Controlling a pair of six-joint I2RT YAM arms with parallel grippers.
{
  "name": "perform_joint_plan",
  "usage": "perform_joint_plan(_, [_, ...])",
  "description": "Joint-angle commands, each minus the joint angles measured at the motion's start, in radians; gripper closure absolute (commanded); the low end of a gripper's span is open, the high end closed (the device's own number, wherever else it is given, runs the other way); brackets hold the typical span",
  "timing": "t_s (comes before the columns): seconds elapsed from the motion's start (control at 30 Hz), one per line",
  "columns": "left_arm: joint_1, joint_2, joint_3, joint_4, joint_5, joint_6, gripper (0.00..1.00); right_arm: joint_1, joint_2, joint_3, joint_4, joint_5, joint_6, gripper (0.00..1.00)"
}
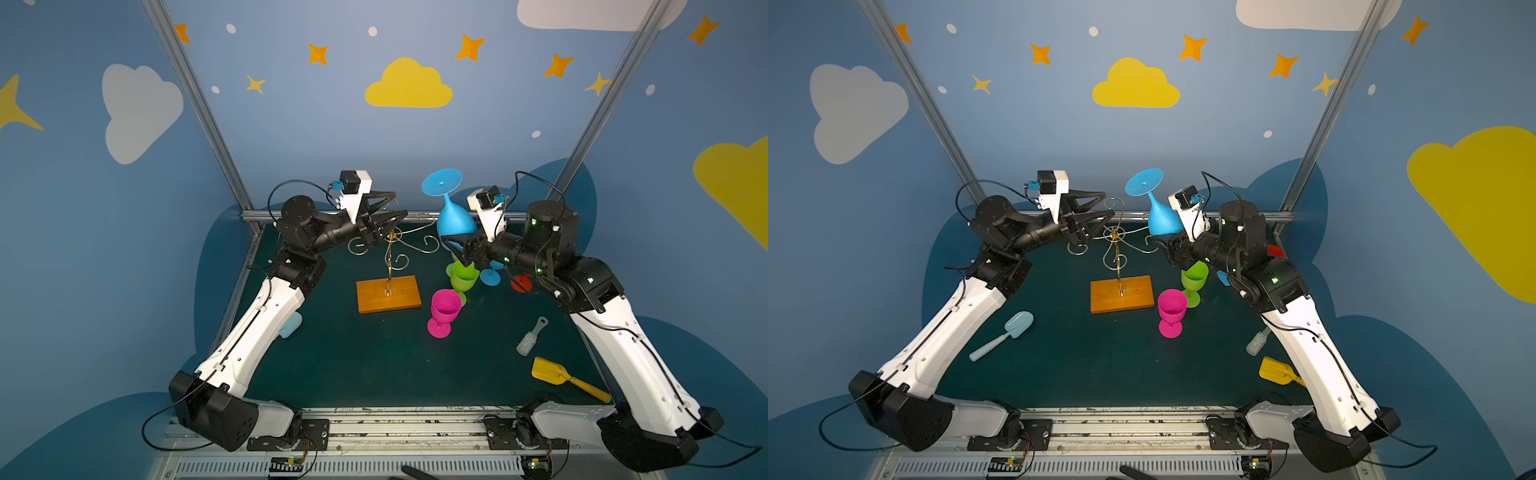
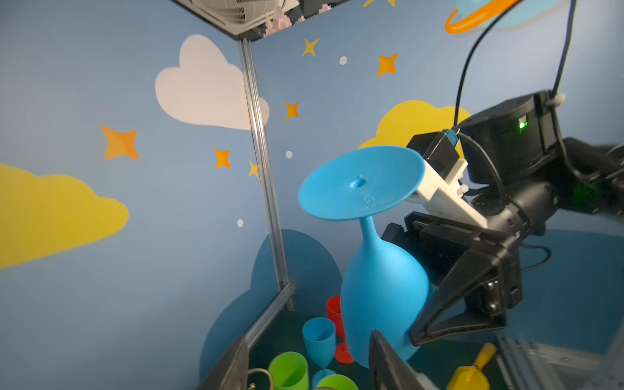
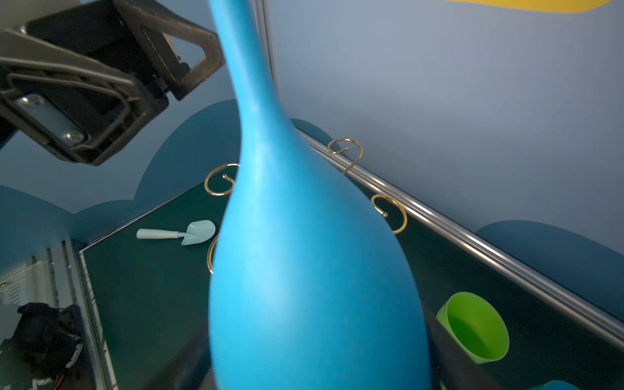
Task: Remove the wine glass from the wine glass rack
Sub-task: 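Bring the right gripper to the blue glass bowl held by the left gripper, then grasp the blue glass bowl with the right gripper and open the left gripper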
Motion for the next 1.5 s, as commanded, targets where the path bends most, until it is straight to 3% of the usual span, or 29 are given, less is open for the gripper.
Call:
perform_joint_plan(0.0, [-0.015, -0.013, -0.031, 0.078, -0.085, 0.284, 0.46, 0.02, 0.017, 0.04, -0.088, -0.01, 0.022, 0.58])
perform_joint_plan(0.23, [-0.059, -0.008, -0.035, 0.097, -0.115, 0.421, 0.51, 0.065, 0.057, 0.054, -0.102, -0.008, 0.041, 0.61])
perform_joint_plan(0.47, [-0.069, -0.004, -0.027, 0.093, -0.101, 0.468, 0.56, 0.103, 0.082, 0.046, -0.093, -0.035, 0.049, 0.61])
perform_joint_plan(0.57, [-0.075, -0.003, -0.026, 0.08, -0.091, 0.484, 0.69, 0.115, 0.101, 0.064, -0.112, -0.031, 0.048, 0.61])
perform_joint_plan(0.7, [-0.074, -0.011, -0.032, 0.066, -0.096, 0.486, 0.97, 0.125, 0.096, 0.062, -0.103, -0.03, 0.053, 0.58])
perform_joint_plan(0.73, [-0.074, -0.016, -0.038, 0.071, -0.11, 0.477, 0.97, 0.125, 0.09, 0.057, -0.098, -0.029, 0.06, 0.56])
perform_joint_plan(0.83, [-0.075, -0.043, -0.079, 0.132, -0.187, 0.398, 0.97, 0.125, 0.051, 0.017, -0.049, -0.028, 0.08, 0.3])
perform_joint_plan(0.9, [-0.074, -0.064, -0.107, 0.156, -0.237, 0.35, 0.97, 0.122, 0.006, -0.031, 0.011, -0.032, 0.099, 0.21])
perform_joint_plan(1.07, [-0.075, -0.116, -0.174, 0.173, -0.347, 0.137, 0.97, 0.103, -0.119, -0.157, 0.166, -0.05, 0.159, 0.13])
perform_joint_plan(1.27, [-0.065, -0.145, -0.279, 0.267, -0.445, -0.14, 0.97, 0.045, -0.282, -0.324, 0.29, -0.102, 0.248, 0.13])
perform_joint_plan(1.47, [-0.063, -0.153, -0.305, 0.283, -0.426, -0.204, 0.97, 0.012, -0.371, -0.373, 0.296, -0.047, 0.281, 0.14])
